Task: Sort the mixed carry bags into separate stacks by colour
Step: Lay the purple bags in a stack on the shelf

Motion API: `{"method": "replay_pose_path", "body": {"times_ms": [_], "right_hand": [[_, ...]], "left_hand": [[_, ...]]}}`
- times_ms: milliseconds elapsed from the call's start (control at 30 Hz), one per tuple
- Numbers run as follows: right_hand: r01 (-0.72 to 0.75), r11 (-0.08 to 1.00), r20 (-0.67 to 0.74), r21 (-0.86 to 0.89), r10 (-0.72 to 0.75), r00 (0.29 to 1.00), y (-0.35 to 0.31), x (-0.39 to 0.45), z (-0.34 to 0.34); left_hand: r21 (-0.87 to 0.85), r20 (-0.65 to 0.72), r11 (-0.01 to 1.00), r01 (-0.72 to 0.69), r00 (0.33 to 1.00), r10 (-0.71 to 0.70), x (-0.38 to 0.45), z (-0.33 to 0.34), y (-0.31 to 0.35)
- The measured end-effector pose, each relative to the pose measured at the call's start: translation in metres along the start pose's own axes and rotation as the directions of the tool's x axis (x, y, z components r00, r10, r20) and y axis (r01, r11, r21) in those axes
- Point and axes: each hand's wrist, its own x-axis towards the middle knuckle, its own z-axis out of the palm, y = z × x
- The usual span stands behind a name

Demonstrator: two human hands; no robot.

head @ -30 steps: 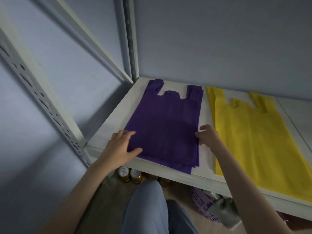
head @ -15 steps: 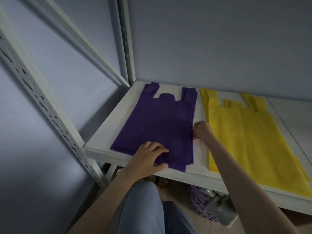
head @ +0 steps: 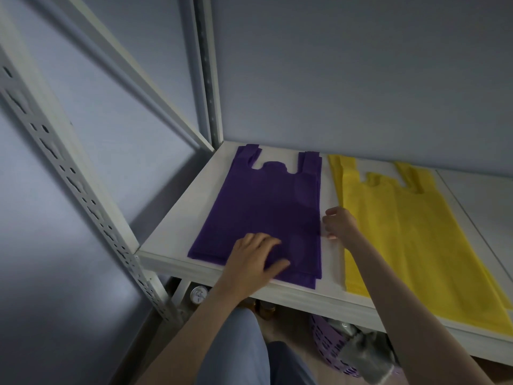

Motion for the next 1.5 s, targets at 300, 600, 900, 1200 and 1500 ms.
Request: {"method": "replay_pose_path", "body": {"times_ms": [300, 600, 900, 1200, 1500], "right_hand": [[-0.041, 0.996, 0.048, -0.074, 0.045, 0.998, -0.008, 0.006, 0.001], [0.069, 0.996, -0.003, -0.062, -0.069, 0.998, -0.013, -0.009, 0.007], [0.005, 0.978, 0.153, -0.211, 0.028, 0.988, 0.015, -0.083, 0.010], [0.231, 0.886, 0.273, -0.402, -0.125, 0.954, 0.021, -0.113, 0.015], [0.283, 0.937, 0.231, -0.203, -0.235, 0.944, 0.038, -0.108, 0.002]], "left_hand": [[0.001, -0.106, 0.677, 0.736, 0.673, -0.731, -0.034, -0.030, -0.063], [-0.217, 0.047, 0.716, 0.664, 0.740, -0.671, -0.017, -0.021, -0.085], [-0.245, 0.145, 0.644, 0.725, 0.684, -0.715, 0.045, -0.043, -0.103], [-0.214, 0.211, 0.619, 0.756, 0.654, -0.727, 0.078, -0.040, -0.111], [-0.016, 0.119, 0.568, 0.823, 0.566, -0.816, 0.093, -0.043, -0.096]]}}
